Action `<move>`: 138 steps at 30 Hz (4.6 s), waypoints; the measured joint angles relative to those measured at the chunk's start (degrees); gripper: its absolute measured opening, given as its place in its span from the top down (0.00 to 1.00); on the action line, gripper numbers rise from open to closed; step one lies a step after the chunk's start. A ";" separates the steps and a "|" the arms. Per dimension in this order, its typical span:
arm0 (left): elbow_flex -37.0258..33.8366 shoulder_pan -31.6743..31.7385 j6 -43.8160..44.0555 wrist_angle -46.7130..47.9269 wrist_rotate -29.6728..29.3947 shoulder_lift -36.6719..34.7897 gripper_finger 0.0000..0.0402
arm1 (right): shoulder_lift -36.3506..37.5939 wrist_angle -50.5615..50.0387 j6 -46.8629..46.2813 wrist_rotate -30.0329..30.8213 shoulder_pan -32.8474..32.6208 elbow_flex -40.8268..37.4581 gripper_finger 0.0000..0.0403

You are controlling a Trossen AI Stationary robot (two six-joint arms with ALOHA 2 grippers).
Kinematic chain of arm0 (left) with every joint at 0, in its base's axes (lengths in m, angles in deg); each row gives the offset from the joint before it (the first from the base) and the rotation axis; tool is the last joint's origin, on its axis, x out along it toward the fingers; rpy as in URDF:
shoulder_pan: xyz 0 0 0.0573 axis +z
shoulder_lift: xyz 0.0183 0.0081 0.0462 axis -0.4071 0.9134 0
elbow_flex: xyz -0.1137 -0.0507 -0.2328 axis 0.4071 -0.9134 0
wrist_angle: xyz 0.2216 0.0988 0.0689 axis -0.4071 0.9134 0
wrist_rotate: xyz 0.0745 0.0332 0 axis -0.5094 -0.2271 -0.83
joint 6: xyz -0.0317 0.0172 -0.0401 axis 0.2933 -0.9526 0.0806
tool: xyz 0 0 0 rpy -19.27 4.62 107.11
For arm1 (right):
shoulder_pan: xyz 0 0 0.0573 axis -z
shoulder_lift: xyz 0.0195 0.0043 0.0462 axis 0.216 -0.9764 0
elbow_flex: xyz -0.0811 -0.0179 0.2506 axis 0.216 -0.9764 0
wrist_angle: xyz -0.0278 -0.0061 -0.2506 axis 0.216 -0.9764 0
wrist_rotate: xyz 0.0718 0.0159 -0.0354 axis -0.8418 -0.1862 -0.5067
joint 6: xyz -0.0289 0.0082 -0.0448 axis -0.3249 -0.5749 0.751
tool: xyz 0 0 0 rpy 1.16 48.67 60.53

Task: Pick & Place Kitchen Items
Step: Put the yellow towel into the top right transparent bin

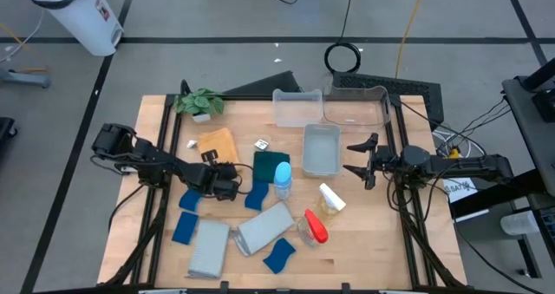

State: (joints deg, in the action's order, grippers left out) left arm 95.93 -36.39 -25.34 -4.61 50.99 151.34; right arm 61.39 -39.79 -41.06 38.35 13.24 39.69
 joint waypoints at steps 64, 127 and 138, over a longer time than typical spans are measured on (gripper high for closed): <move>50.64 36.26 -13.91 -13.34 16.60 4.31 0.97 | 0.00 0.00 0.01 0.00 -0.02 0.00 0.27; 50.60 40.50 -9.93 -13.18 22.00 8.02 0.96 | 0.01 0.02 0.00 -0.01 -0.02 0.00 0.27; 50.60 39.98 -10.52 -10.82 18.56 8.04 0.96 | 0.01 0.00 -0.02 0.00 -0.02 0.00 0.27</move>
State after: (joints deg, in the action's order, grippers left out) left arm 146.53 3.59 -35.86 -15.42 69.55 159.38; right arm 61.40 -39.79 -41.07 38.35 13.23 39.69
